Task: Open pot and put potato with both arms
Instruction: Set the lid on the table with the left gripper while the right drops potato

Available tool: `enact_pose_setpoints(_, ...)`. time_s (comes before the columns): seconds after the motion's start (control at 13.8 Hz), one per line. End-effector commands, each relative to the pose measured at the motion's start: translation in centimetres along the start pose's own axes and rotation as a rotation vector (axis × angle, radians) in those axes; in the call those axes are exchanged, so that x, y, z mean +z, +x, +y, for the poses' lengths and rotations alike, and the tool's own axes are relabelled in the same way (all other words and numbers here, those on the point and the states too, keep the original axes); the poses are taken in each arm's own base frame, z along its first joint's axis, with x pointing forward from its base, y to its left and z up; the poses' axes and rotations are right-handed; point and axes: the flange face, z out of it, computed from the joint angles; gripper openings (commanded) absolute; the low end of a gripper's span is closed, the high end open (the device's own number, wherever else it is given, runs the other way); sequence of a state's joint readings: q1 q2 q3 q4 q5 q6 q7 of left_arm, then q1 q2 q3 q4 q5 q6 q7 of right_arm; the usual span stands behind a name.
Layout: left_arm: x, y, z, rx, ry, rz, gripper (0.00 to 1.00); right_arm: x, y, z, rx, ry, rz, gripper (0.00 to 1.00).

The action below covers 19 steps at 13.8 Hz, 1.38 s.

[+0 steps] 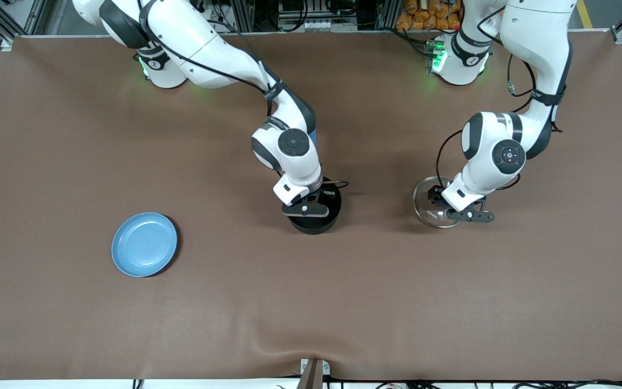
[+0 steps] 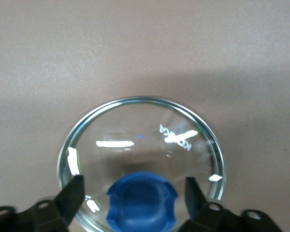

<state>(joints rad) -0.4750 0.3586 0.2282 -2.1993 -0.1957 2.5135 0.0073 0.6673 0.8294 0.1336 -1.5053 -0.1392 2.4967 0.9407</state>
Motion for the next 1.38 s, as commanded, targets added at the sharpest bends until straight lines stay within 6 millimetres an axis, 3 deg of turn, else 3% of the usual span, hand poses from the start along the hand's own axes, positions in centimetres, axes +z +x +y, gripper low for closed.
enact_pose_setpoints(0.0,-4.2,1.1,0.8,0.003,-0.039,0.066,1.00,0.2,0.6,0.0,0.017,-0.010,0.021,0.21)
enact_pose_setpoints(0.07,-6.1,1.6,1.1,0.015,-0.046,0.052,1.00,0.1,0.7,0.1,0.018,-0.010,0.021,0.53)
enact_pose_setpoints(0.14,-9.1,2.7,1.8,0.028,-0.059,0.032,1.00,-0.2,0.9,0.1,0.020,-0.007,0.025,0.98)
enact_pose_setpoints(0.43,-20.7,5.5,1.7,0.037,-0.088,-0.046,1.00,-2.4,2.2,-0.5,0.012,0.008,0.049,1.00)
enact_pose_setpoints(0.87,-34.3,4.5,0.8,0.084,0.009,0.015,1.00,-6.5,5.1,-0.3,0.008,-0.060,0.014,1.00)
enact_pose_setpoints(0.94,-36.0,4.0,0.8,0.089,0.012,0.040,1.00,-7.7,5.8,-0.3,0.008,-0.076,0.007,1.00)
enact_pose_setpoints(1.01,-36.5,3.8,1.3,0.096,0.007,0.046,1.00,-8.8,6.5,0.0,0.007,-0.092,-0.002,1.00)
enact_pose_setpoints(1.09,-37.8,3.7,0.3,0.074,-0.003,0.070,1.00,-10.5,7.5,0.6,0.010,-0.111,-0.015,1.00)
enact_pose_setpoints(1.23,-38.9,3.5,-0.2,0.048,-0.011,0.088,1.00,-15.5,10.5,3.2,-0.011,-0.127,-0.011,1.00)
enact_pose_setpoints(1.3,-39.1,3.4,0.0,0.050,0.016,0.094,1.00,-18.7,12.7,5.5,-0.020,-0.119,0.006,1.00)
